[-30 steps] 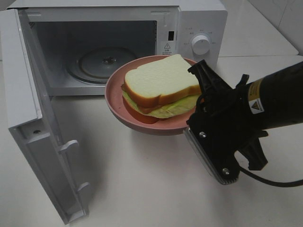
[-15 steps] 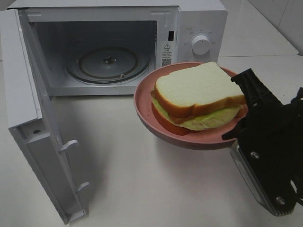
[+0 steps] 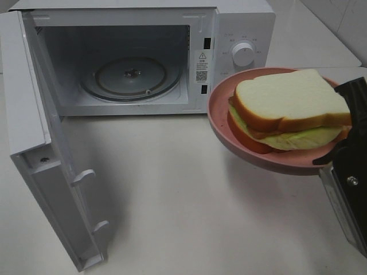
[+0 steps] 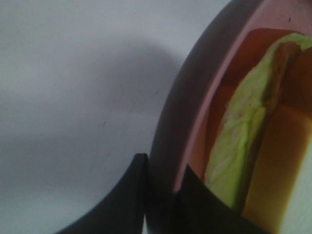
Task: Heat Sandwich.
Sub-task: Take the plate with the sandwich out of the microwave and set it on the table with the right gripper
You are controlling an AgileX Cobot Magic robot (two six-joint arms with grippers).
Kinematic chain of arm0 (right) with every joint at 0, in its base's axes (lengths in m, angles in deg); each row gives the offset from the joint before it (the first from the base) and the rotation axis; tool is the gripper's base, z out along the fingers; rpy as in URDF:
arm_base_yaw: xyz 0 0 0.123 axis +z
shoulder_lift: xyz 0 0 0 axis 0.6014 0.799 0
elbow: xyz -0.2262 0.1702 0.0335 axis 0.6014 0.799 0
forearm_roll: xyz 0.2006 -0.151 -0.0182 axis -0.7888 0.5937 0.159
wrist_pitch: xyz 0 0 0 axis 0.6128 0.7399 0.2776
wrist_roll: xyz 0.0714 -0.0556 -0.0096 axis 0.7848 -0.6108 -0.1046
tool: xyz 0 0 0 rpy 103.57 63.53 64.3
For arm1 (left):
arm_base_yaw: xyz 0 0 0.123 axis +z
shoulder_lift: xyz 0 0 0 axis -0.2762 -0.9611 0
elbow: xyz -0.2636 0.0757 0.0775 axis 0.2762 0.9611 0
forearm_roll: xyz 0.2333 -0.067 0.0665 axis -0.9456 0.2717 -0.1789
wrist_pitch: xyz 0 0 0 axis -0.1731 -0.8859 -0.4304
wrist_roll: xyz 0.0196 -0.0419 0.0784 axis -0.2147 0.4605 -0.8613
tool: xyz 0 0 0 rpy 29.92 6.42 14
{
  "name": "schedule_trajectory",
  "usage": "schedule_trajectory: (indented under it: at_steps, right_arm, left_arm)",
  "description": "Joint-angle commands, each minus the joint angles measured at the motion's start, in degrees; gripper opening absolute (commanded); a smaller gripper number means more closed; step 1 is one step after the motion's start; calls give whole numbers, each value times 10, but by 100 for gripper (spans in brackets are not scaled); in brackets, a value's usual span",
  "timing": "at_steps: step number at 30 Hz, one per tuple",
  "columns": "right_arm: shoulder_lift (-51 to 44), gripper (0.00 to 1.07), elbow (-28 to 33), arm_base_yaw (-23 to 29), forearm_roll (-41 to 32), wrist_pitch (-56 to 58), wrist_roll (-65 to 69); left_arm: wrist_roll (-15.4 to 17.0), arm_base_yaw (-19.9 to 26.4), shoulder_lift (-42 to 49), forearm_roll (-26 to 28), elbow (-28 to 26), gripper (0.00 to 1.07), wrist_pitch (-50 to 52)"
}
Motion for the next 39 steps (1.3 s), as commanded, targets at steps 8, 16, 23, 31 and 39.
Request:
schedule_trajectory:
  at_steps: [8,16,23,31,39]
  right_arm:
    - [-7,0,-2,2,117,38,190]
    - [-7,1,-2,2,124,78,251]
    - [-5,1,-2,2,125,153,320]
    - [-4,1,-2,2,175,202,463]
    - [8,1,-2,2,199,226,557]
  left_arm:
    - [1,-3,12,-1,2,98,3]
    - [1,-3,12,-1,2,98,3]
    - [1,-3,12,-1,2,98,3]
    - [1,-3,12,-1,2,98,3]
    - [1,-3,12,-1,2,98,3]
